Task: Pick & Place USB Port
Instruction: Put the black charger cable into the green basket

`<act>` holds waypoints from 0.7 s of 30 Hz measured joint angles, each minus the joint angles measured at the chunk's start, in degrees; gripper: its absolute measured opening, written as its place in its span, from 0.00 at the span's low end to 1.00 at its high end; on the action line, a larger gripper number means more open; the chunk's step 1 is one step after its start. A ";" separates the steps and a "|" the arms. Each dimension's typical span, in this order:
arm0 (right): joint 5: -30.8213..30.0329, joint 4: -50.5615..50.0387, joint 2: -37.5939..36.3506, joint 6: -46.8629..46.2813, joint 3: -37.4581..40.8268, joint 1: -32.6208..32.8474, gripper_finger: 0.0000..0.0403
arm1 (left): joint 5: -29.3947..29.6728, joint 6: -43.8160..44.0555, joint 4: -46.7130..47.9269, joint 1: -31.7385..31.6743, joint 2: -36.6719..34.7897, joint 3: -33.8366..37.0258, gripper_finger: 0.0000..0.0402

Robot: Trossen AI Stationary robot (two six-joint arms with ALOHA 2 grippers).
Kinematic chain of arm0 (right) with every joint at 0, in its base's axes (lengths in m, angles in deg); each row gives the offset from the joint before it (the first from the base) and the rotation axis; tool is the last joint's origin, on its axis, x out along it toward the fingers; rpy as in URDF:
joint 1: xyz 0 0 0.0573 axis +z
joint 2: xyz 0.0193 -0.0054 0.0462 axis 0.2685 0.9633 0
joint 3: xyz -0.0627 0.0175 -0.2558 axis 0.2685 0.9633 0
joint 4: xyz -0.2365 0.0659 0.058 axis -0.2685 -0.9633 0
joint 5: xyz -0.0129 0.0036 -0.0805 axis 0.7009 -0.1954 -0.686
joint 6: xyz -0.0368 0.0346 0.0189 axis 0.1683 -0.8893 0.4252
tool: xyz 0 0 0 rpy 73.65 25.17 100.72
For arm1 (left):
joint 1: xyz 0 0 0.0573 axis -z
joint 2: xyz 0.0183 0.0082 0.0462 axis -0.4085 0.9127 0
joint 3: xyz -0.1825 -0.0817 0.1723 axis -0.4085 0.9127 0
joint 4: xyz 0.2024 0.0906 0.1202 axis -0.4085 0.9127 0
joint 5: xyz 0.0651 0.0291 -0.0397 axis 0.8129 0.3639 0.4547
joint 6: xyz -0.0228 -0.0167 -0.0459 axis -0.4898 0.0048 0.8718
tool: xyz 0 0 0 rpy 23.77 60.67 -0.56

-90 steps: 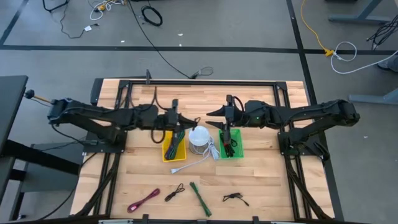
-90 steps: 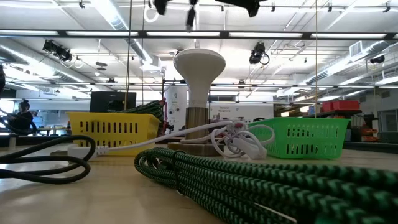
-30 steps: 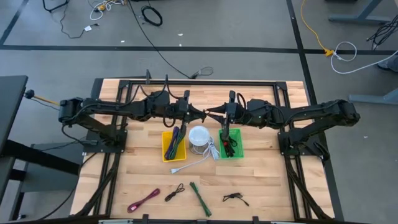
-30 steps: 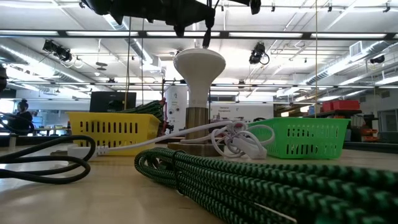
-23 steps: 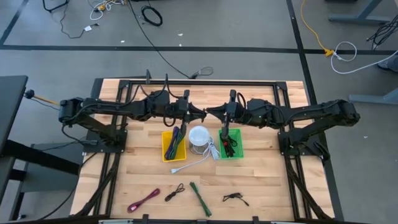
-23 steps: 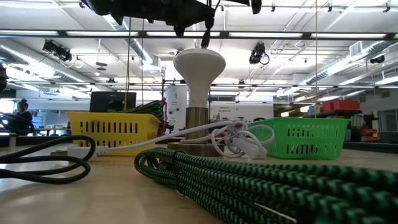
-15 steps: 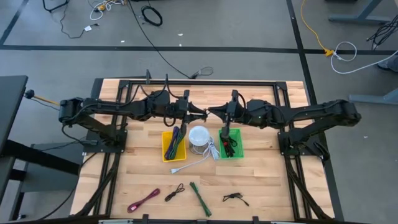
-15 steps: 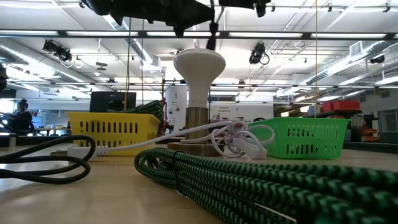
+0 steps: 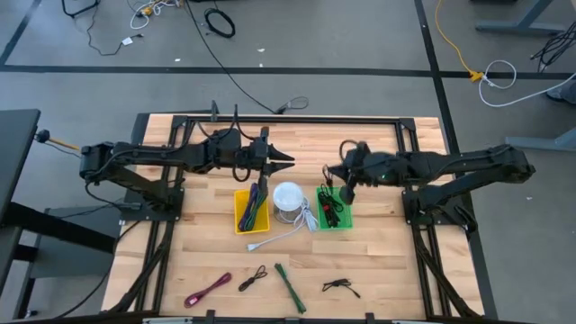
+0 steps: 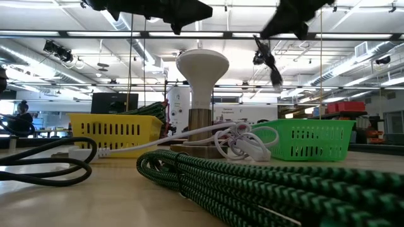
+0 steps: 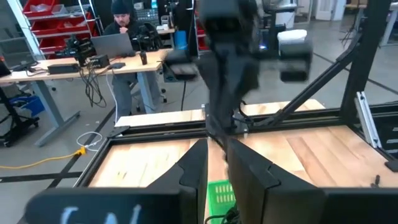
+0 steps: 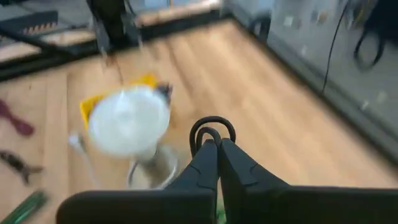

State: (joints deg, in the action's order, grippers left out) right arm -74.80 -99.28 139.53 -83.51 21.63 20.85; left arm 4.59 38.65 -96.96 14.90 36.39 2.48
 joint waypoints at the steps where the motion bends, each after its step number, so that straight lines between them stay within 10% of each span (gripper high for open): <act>1: 0.08 -0.04 0.00 -2.25 1.43 0.78 0.00 | 0.09 0.00 0.09 0.00 0.00 0.00 0.17; 21: -0.30 4.96 0.04 -26.20 16.53 8.31 0.01 | 2.08 -0.35 1.70 -0.11 -0.03 0.00 0.17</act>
State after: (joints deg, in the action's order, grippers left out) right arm -75.09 -94.32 139.58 -109.71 38.16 29.16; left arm 6.67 38.30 -95.25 14.79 36.37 2.48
